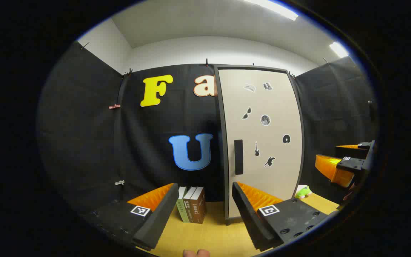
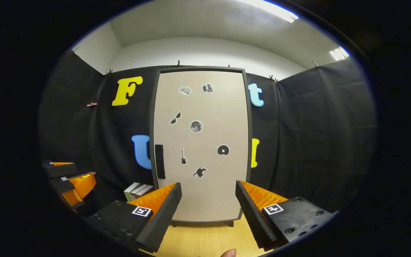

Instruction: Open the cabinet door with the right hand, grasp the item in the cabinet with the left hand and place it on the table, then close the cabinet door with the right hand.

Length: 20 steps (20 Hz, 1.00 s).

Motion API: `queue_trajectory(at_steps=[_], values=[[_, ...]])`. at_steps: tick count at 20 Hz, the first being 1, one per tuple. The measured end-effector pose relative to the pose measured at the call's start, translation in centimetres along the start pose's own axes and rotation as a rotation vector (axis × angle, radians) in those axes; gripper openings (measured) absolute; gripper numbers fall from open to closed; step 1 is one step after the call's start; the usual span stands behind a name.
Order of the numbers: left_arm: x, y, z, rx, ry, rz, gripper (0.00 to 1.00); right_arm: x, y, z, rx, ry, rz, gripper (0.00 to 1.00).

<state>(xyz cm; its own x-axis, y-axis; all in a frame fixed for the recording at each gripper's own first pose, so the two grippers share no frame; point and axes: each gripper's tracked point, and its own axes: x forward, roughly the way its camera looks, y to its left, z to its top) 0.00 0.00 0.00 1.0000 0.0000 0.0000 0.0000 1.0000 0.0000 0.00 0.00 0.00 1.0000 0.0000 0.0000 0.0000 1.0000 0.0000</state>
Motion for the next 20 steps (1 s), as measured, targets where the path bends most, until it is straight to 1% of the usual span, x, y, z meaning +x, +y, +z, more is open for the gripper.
queue_trajectory(at_steps=[2,4,8,10,17,20], values=[[-0.1,-0.5,-0.1,-0.003,0.004,0.0,0.94,0.0,-0.3,-0.4,-0.017,0.003,-0.001,0.98],[-0.2,-1.5,-0.2,-0.02,0.007,-0.018,0.95,-0.2,-0.3,-1.0,-0.014,0.023,0.001,0.97],[-0.4,-2.1,-0.3,-0.018,0.006,-0.037,0.95,-0.6,0.5,-1.0,-0.011,0.025,0.011,0.97],[-0.4,-2.3,-0.4,-0.036,0.007,-0.041,0.96,-0.7,0.9,-0.9,-0.015,0.022,0.017,0.97],[-0.4,-1.4,-0.8,-0.04,0.015,-0.043,0.96,-0.7,2.1,0.0,-0.003,0.01,0.025,0.98],[-0.6,0.1,-1.2,-0.056,0.012,-0.034,0.97,-0.1,4.0,0.5,0.008,0.007,0.049,0.97]])
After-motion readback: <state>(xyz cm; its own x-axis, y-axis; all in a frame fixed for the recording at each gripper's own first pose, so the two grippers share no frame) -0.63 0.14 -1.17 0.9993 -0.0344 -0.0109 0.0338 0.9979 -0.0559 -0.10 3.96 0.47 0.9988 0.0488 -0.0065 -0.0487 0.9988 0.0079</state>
